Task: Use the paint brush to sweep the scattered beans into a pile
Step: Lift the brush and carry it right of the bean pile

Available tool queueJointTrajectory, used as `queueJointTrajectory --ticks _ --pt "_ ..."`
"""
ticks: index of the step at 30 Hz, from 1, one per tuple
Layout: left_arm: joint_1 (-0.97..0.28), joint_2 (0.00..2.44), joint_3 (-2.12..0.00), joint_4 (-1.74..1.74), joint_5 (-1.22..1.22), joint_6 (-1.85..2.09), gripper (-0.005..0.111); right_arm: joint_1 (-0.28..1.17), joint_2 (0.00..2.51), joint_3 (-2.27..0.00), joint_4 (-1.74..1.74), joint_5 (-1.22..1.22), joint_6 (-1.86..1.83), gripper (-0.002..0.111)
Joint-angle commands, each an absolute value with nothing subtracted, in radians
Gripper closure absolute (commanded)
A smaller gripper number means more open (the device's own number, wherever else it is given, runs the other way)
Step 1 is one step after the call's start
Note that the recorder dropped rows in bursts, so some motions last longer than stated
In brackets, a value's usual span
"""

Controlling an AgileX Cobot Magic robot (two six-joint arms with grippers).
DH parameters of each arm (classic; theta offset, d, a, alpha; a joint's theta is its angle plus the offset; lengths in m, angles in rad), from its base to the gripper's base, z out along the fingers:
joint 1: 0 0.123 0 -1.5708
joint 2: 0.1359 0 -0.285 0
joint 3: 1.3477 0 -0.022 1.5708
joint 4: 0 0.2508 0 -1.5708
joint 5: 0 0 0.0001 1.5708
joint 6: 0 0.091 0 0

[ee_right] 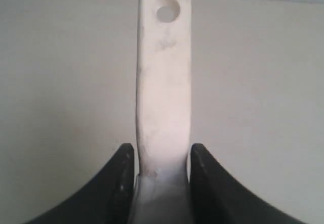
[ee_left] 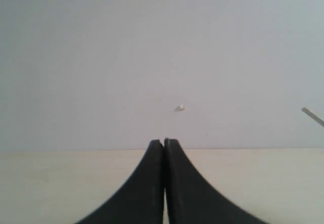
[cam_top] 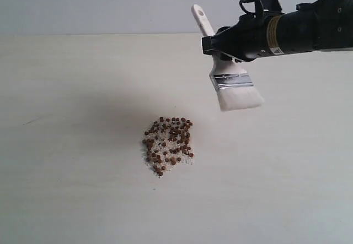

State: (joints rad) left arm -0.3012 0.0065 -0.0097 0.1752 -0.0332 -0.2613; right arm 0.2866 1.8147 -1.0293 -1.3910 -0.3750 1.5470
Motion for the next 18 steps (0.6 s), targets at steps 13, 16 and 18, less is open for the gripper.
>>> queueJointTrajectory --ticks 13,16,18 --pt "-0.299 0.000 -0.016 0.170 -0.041 -0.258 0.107 0.367 1.879 -0.945 -1.708 -0.148 2.030 0.108" --pt "-0.299 0.000 -0.016 0.170 -0.041 -0.258 0.107 0.367 1.884 -0.924 -1.704 -0.121 2.044 0.108" --pt "-0.299 0.000 -0.016 0.170 -0.041 -0.258 0.107 0.367 1.889 -0.912 -1.712 -0.121 2.044 0.108"
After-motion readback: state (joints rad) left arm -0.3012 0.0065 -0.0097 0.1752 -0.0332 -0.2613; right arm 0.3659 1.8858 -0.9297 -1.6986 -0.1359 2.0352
